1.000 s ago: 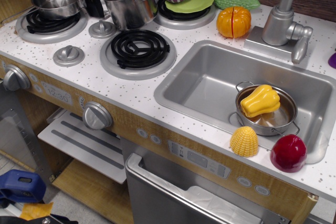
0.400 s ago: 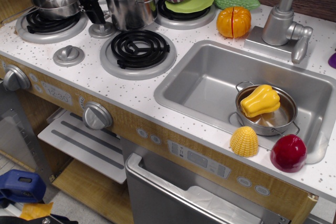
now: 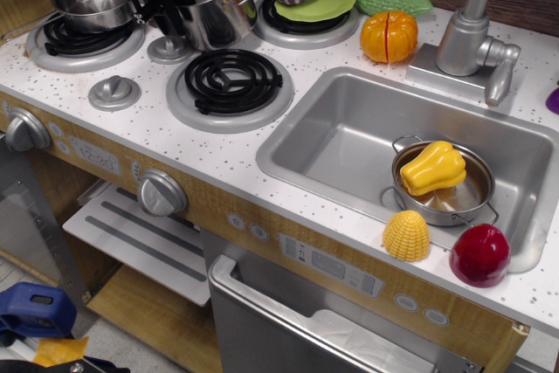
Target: Put pot on stove which is near stove
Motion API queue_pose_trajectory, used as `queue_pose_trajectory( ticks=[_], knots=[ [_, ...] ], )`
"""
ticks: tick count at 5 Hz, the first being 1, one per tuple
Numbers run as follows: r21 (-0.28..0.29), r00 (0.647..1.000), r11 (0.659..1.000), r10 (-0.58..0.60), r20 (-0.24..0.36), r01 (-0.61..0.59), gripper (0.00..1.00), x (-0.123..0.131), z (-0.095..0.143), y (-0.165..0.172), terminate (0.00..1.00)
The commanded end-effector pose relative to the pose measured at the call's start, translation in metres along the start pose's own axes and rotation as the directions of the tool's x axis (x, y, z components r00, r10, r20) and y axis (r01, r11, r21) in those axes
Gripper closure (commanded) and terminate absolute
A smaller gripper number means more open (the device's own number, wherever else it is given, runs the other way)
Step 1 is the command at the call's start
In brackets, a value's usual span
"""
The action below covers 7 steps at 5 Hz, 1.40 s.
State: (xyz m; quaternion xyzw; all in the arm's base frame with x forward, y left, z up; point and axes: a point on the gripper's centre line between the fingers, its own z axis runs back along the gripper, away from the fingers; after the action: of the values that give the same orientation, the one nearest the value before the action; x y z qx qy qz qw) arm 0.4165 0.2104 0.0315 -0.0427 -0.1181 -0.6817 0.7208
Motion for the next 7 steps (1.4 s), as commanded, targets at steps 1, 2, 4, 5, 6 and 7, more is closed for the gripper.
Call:
queue_pose_trajectory(
  ticks=[1,2,4,5,6,7],
  knots=[
    [0.084,0.998,0.996,0.003,-0.070,0.003,1.00,0.018,0.034,0.013,0.00],
    [0.084,0.989,0.996,0.019,-0.144,-0.007,1.00,0.030,0.040,0.019,0.00],
    [0.129,0.964,0.987,0.126,-0.233,-0.097,1.00,0.056,0.057,0.006,0.00],
    [0.147,0.943,0.973,0.211,-0.258,-0.177,1.00,0.078,0.065,-0.005,0.00],
    [0.145,0.937,0.963,0.258,-0.236,-0.229,1.00,0.092,0.067,-0.014,0.00],
    [0.134,0.922,0.944,0.324,-0.211,-0.301,1.00,0.105,0.064,-0.019,0.00]
  ],
)
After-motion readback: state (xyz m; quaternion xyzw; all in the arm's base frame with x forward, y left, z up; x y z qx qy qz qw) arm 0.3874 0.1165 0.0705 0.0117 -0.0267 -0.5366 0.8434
